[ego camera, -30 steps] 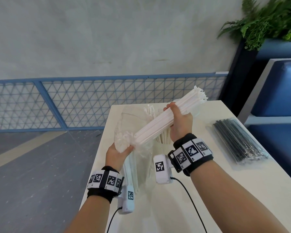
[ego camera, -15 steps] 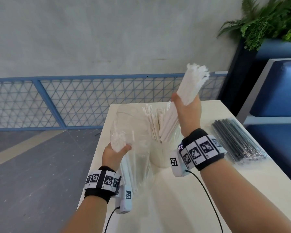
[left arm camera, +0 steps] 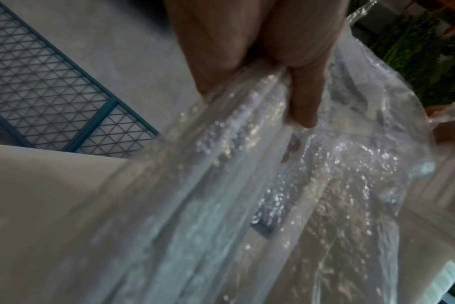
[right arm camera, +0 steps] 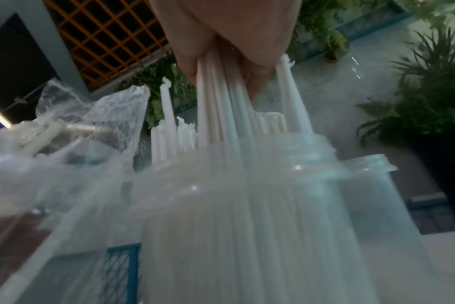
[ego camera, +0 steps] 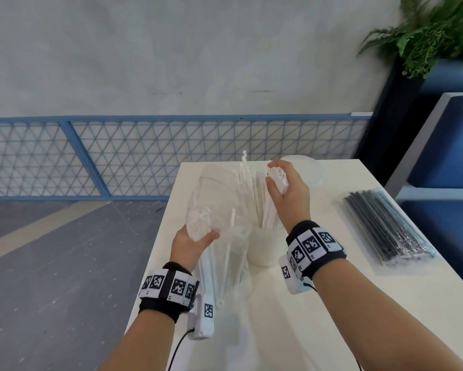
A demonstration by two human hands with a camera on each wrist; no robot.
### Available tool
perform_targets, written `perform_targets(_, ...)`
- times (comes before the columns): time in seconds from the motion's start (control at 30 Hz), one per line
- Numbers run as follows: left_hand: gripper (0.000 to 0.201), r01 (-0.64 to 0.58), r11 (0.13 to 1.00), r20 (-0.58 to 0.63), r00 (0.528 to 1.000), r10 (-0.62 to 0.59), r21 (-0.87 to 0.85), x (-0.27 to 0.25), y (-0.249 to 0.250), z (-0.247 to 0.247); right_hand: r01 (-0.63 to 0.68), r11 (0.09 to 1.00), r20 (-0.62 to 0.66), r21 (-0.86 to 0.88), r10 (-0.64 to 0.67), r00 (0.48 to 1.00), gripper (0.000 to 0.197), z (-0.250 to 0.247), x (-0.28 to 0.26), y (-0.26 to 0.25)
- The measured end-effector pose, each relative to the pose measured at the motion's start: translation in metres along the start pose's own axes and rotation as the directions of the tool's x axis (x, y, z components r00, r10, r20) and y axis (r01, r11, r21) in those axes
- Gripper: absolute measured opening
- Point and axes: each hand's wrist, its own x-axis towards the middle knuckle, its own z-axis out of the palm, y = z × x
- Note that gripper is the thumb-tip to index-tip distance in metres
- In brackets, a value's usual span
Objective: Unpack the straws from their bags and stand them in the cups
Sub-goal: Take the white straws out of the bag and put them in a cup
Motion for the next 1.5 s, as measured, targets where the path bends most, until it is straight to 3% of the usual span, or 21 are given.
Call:
perform_targets(0.13, 0.021, -0.015, 1.0, 0.001, 1.0, 0.015, 0.01, 0.001, 0.001, 0.002, 0.026, 0.997, 0.016, -0.068, -0.025, 1.0, 0.022, 0.0, 0.0, 0.004)
perform_targets(0.27, 0.021, -0.023, 1.0, 0.01, 1.0, 0.023, -0.007, 0.0, 0.0, 0.002, 0.173, 0.956, -0.092, -0.236, -0.199, 0.976, 0.023, 0.0, 0.005, 0.003)
perform_targets(0.43, 0.022, -0.037, 0.999, 0.035, 0.999, 0.037, -0.005, 0.0, -0.002, 0.005, 0.134, 0.966, 0.028, -0.22, -0.131, 0.991, 0.042, -0.001, 0.002, 0.005)
perform_targets(0.5, 0.024, -0.047, 0.999, 0.047, 0.998, 0.047, -0.008, 0.001, -0.004, 0.006, 0.144, 0.921, 0.041, -0.363, -0.138, 0.99, 0.042, -0.001, 0.001, 0.002)
perform_targets(0.57, 0.026, -0.052, 0.999, 0.059, 0.997, 0.052, 0.0, 0.001, -0.005, 0.006, 0.211, 0.877, -0.043, -0.432, -0.254, 0.966, 0.037, -0.001, -0.008, -0.007)
perform_targets(0.63, 0.028, -0.055, 0.998, 0.063, 0.997, 0.054, 0.013, 0.003, -0.008, 0.005, 0.364, 0.876, -0.08, -0.315, -0.407, 0.91, 0.027, 0.003, -0.025, -0.022)
perform_targets(0.7, 0.032, -0.053, 0.999, 0.069, 0.996, 0.052, 0.003, 0.003, -0.01, 0.004, 0.432, 0.888, 0.028, -0.157, -0.433, 0.901, 0.019, 0.013, -0.044, -0.03)
perform_targets(0.83, 0.034, -0.056, 0.998, 0.09, 0.994, 0.056, -0.011, 0.0, -0.01, 0.004, 0.2, 0.97, 0.201, -0.135, -0.171, 0.965, 0.02, 0.027, -0.058, -0.02)
perform_targets(0.93, 0.035, -0.076, 0.997, 0.088, 0.993, 0.076, -0.01, -0.001, -0.01, 0.003, 0.016, 0.984, 0.325, -0.178, 0.043, 0.945, 0.029, 0.028, -0.058, -0.017)
perform_targets(1.03, 0.039, -0.067, 0.998, 0.108, 0.992, 0.068, -0.014, 0.001, -0.012, 0.001, -0.107, 0.988, 0.374, -0.113, 0.142, 0.916, 0.032, 0.031, -0.056, -0.019)
perform_targets(1.1, 0.05, -0.064, 0.998, 0.131, 0.989, 0.066, -0.02, 0.002, -0.012, 0.002, -0.168, 0.984, 0.408, -0.052, 0.175, 0.896, 0.03, 0.033, -0.055, -0.02)
perform_targets(1.3, 0.076, -0.061, 0.994, 0.239, 0.968, 0.081, -0.087, -0.003, -0.004, 0.003, -0.118, 0.993, 0.47, 0.02, 0.095, 0.877, 0.027, 0.039, -0.06, -0.026)
perform_targets(1.5, 0.069, -0.034, 0.989, 0.369, 0.925, 0.085, -0.143, -0.004, -0.002, 0.0, -0.213, 0.975, 0.627, 0.065, 0.126, 0.769, 0.046, 0.041, -0.06, -0.024)
